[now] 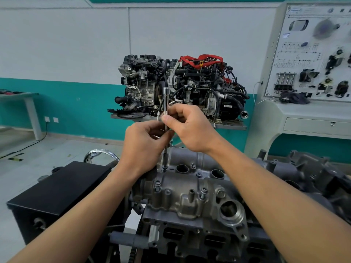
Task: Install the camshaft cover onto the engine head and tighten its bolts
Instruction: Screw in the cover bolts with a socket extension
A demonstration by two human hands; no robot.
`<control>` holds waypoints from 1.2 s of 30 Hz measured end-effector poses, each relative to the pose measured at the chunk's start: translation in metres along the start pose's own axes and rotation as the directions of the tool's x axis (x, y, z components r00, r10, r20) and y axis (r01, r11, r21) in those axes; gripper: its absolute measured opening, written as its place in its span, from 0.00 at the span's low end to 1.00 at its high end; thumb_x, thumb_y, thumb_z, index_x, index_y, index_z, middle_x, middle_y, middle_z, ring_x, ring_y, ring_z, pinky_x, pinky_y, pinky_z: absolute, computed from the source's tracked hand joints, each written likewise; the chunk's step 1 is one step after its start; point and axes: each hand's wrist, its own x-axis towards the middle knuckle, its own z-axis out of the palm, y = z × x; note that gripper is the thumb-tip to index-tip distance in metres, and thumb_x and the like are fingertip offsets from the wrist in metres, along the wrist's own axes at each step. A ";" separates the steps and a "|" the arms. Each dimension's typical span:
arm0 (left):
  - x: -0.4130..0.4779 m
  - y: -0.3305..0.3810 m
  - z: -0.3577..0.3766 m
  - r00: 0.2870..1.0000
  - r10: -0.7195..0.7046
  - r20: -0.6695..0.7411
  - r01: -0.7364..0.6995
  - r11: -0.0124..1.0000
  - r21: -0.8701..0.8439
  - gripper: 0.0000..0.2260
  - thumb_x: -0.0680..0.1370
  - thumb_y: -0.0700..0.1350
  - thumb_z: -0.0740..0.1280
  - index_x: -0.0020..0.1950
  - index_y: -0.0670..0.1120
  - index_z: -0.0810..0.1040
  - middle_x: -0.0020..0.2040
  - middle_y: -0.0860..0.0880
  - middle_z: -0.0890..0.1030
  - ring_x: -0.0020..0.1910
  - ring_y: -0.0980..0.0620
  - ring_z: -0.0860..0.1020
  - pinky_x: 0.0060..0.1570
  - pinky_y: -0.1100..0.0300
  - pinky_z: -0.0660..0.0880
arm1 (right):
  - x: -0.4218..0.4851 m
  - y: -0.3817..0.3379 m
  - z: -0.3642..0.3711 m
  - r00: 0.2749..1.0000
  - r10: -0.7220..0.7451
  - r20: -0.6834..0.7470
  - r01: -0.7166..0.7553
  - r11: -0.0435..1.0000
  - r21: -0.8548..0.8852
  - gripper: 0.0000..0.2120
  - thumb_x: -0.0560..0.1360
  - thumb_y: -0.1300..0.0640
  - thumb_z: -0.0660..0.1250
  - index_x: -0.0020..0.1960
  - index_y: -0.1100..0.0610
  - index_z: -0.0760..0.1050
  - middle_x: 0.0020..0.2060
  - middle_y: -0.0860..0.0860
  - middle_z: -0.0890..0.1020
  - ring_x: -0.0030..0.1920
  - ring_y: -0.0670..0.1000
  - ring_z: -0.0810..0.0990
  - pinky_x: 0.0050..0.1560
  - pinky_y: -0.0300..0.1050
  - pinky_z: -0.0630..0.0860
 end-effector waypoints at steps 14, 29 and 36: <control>0.000 0.001 0.000 0.953 0.000 0.303 0.068 0.975 -0.213 0.08 0.80 0.36 0.66 0.56 0.44 0.82 0.46 0.50 0.87 0.45 0.61 0.84 0.46 0.70 0.77 | -0.010 0.012 -0.004 0.999 0.034 -0.040 -0.029 0.992 0.125 0.17 0.75 0.54 0.72 0.39 0.69 0.76 0.31 0.59 0.75 0.33 0.51 0.73 0.36 0.50 0.74; -0.001 -0.005 0.000 0.977 -0.074 0.198 0.107 0.981 -0.161 0.12 0.78 0.40 0.70 0.60 0.48 0.74 0.39 0.51 0.87 0.34 0.60 0.82 0.36 0.69 0.74 | -0.009 0.008 -0.002 0.996 0.083 -0.015 -0.078 0.974 0.211 0.05 0.78 0.62 0.69 0.43 0.58 0.78 0.28 0.45 0.78 0.30 0.43 0.74 0.32 0.38 0.73; -0.001 -0.004 0.000 0.981 -0.099 0.169 0.124 0.981 -0.148 0.05 0.77 0.37 0.71 0.46 0.47 0.85 0.40 0.51 0.87 0.40 0.56 0.86 0.43 0.67 0.79 | -0.010 0.007 -0.003 0.998 0.061 -0.023 -0.055 0.979 0.196 0.06 0.77 0.59 0.72 0.48 0.62 0.78 0.32 0.56 0.74 0.33 0.49 0.73 0.37 0.44 0.74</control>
